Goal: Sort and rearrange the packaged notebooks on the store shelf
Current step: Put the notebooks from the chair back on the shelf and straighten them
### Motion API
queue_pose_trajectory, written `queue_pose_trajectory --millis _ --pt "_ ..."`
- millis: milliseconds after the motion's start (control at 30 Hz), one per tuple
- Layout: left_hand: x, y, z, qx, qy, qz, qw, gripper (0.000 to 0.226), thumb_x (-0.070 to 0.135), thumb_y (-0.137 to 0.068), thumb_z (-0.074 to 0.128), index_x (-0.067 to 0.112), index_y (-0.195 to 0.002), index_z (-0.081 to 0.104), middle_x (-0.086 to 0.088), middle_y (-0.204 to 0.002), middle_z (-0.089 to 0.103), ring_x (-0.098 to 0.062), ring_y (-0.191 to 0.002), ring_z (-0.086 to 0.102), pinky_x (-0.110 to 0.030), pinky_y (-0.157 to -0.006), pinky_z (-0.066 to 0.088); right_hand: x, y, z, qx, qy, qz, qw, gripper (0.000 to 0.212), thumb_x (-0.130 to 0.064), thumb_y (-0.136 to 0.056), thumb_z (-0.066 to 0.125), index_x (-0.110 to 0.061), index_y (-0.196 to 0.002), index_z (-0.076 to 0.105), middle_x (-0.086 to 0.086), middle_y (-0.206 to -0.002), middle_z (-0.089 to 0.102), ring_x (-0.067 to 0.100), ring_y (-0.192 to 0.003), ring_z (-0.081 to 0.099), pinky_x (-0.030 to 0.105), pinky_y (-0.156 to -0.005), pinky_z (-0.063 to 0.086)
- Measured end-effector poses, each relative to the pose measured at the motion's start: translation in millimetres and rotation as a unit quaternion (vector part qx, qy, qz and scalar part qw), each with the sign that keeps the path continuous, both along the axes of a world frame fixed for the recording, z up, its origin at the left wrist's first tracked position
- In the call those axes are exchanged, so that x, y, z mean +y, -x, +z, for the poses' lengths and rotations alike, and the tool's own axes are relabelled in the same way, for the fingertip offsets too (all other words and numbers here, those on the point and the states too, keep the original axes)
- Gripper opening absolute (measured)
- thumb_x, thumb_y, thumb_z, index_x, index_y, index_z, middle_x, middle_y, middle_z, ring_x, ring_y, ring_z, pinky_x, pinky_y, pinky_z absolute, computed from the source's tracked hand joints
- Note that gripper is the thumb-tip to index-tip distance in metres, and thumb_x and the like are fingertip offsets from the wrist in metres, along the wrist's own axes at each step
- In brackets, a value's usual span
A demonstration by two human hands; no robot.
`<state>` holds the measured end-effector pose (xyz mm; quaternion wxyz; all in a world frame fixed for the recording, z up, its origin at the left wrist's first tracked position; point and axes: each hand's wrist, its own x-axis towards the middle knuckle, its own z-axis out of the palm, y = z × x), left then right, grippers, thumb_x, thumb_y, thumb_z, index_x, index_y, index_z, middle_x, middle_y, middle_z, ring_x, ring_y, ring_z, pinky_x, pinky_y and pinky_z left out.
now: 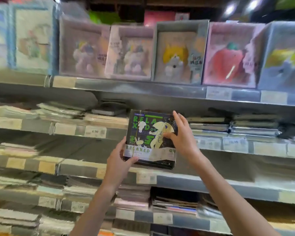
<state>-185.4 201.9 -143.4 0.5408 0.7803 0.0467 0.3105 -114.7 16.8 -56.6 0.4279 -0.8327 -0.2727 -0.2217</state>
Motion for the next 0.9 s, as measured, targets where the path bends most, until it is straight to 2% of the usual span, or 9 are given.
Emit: queue_pose_trajectory --millis 167,300,400,467,567,667,733,833,900 --pt "7 -25 46 0.002 -0.059 0.033 0.998 0.071 0.014 -0.074 0.076 0.019 -0.136 0.042 0.001 -0.12 0.061 -0.013 -0.105 0.056 -0.026 -0.092 0.042 8 -30 36 0.009 0.0 -0.004 1.0 0.078 -0.017 -0.086 0.064 -0.02 -0.148 0.018 0.009 -0.154 0.017 0.023 -0.141 0.018 0.033 -0.111 0.021" --pt "12 -39 59 0.036 -0.081 0.045 0.995 0.075 0.021 -0.076 0.075 0.02 -0.141 0.037 -0.001 -0.128 0.057 -0.018 -0.116 0.052 -0.034 -0.1 0.042 11 -48 50 0.035 0.021 -0.017 0.999 0.076 -0.023 -0.085 0.066 -0.017 -0.147 0.022 0.012 -0.145 0.034 0.027 -0.133 0.034 0.04 -0.106 0.034" --pt "14 -42 67 0.068 -0.09 0.048 0.992 0.079 0.024 -0.075 0.076 0.021 -0.141 0.035 -0.004 -0.127 0.058 -0.022 -0.114 0.055 -0.043 -0.095 0.048 9 -55 54 0.029 0.063 -0.038 0.997 0.075 -0.03 -0.085 0.065 -0.017 -0.146 0.023 0.011 -0.141 0.042 0.028 -0.128 0.041 0.044 -0.102 0.04" --pt "16 -43 73 0.089 -0.113 0.052 0.988 0.081 0.026 -0.074 0.077 0.021 -0.143 0.034 -0.004 -0.129 0.057 -0.023 -0.115 0.055 -0.044 -0.095 0.048 7 -58 52 0.018 0.096 -0.063 0.993 0.074 -0.038 -0.085 0.063 -0.019 -0.146 0.025 0.009 -0.14 0.045 0.028 -0.126 0.044 0.044 -0.099 0.042" --pt "15 -42 80 0.103 -0.139 0.06 0.983 0.082 0.026 -0.076 0.075 0.017 -0.144 0.031 -0.005 -0.137 0.051 -0.024 -0.121 0.05 -0.035 -0.101 0.041 9 -57 48 -0.034 0.128 -0.103 0.986 0.065 -0.04 -0.088 0.058 -0.023 -0.144 0.029 0.008 -0.141 0.044 0.028 -0.125 0.043 0.042 -0.093 0.042" --pt "11 -38 86 0.116 -0.151 0.067 0.98 0.081 0.026 -0.078 0.074 0.014 -0.145 0.03 -0.008 -0.141 0.046 -0.025 -0.127 0.044 -0.036 -0.103 0.037 13 -43 29 -0.075 0.112 -0.1 0.986 0.055 -0.036 -0.091 0.054 -0.023 -0.141 0.035 0.007 -0.153 0.023 0.027 -0.138 0.022 0.044 -0.101 0.035" --pt "7 -35 91 0.131 -0.166 0.073 0.975 0.079 0.026 -0.08 0.072 0.012 -0.145 0.029 -0.008 -0.142 0.045 -0.026 -0.129 0.043 -0.034 -0.102 0.035 14 -28 0 -0.137 0.082 -0.084 0.984 0.047 -0.039 -0.092 0.051 -0.02 -0.135 0.045 0.006 -0.155 0.019 0.027 -0.142 0.015 0.044 -0.106 0.032" --pt "3 -32 100 0.153 -0.205 0.078 0.964 0.075 0.029 -0.081 0.069 0.007 -0.143 0.033 -0.01 -0.141 0.045 -0.027 -0.127 0.044 -0.032 -0.099 0.037 12 -9 -54 -0.237 0.089 -0.097 0.963 0.051 -0.046 -0.088 0.047 -0.018 -0.131 0.046 0.01 -0.15 0.03 0.032 -0.139 0.024 0.043 -0.105 0.034" --pt "0 -30 107 0.175 -0.22 0.08 0.956 0.074 0.03 -0.083 0.067 0.005 -0.143 0.03 -0.011 -0.142 0.044 -0.029 -0.125 0.046 -0.033 -0.095 0.04 11 -7 -85 -0.295 0.151 -0.115 0.937 0.063 -0.038 -0.083 0.06 -0.018 -0.138 0.036 0.013 -0.151 0.027 0.037 -0.139 0.021 0.046 -0.107 0.03"
